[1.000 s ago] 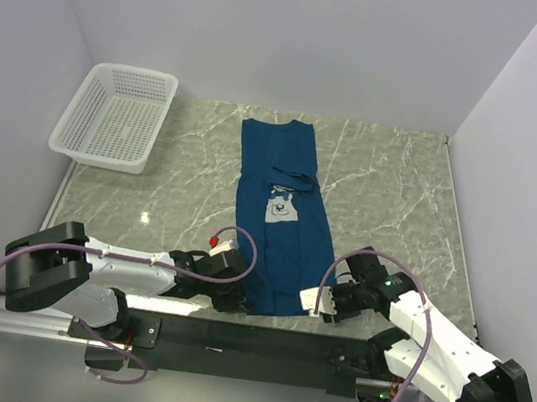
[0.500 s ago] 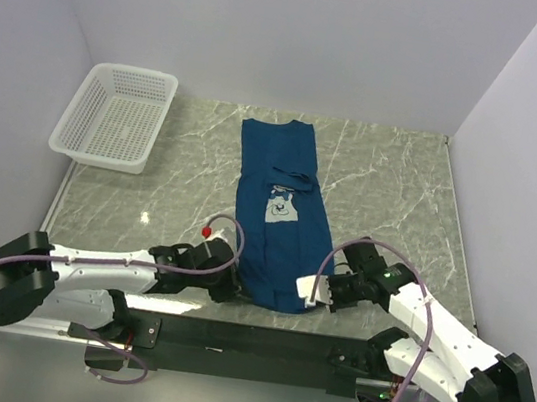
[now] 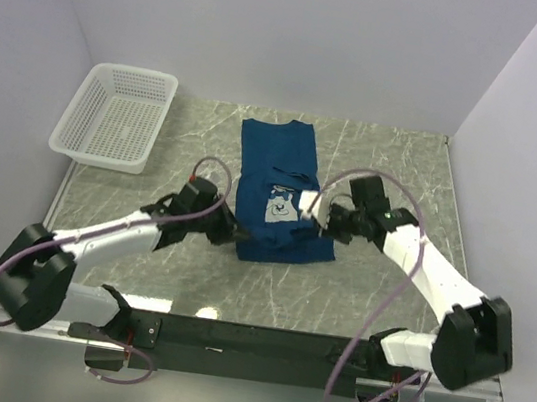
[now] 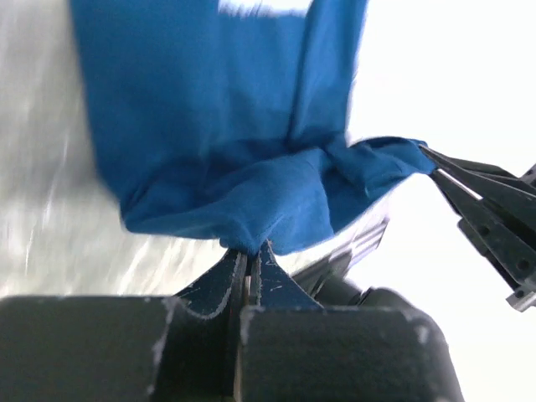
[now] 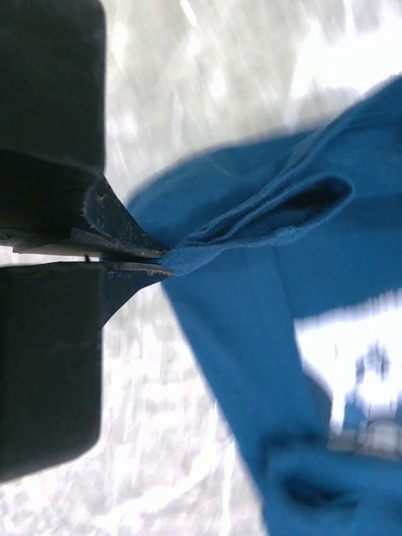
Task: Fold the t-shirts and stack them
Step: Fold the tshirt
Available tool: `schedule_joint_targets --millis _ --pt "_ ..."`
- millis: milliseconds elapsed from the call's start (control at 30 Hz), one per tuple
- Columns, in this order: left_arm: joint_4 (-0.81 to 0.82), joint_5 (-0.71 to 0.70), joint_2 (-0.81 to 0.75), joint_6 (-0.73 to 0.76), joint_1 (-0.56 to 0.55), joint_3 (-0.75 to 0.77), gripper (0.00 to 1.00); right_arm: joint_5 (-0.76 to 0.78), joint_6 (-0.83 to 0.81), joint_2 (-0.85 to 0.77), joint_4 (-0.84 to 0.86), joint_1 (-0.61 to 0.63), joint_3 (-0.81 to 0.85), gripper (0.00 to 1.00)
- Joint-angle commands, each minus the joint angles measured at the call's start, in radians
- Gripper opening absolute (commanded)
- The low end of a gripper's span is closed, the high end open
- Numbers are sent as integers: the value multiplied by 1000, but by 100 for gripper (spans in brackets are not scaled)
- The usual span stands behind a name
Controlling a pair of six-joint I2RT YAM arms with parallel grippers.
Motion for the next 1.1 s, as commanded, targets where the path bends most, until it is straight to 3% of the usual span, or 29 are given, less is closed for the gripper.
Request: schedule_joint_targets --millis 0,233,400,1067 --pt "44 97 91 128 110 118 1 41 120 110 135 -36 113 0" --pt "20 196 355 229 234 343 1 77 223 339 198 -40 310 0" --pt "-9 221 430 257 296 444 1 88 267 455 212 -40 411 0" --pt "-75 279 654 321 369 670 1 214 376 626 272 -51 562 0"
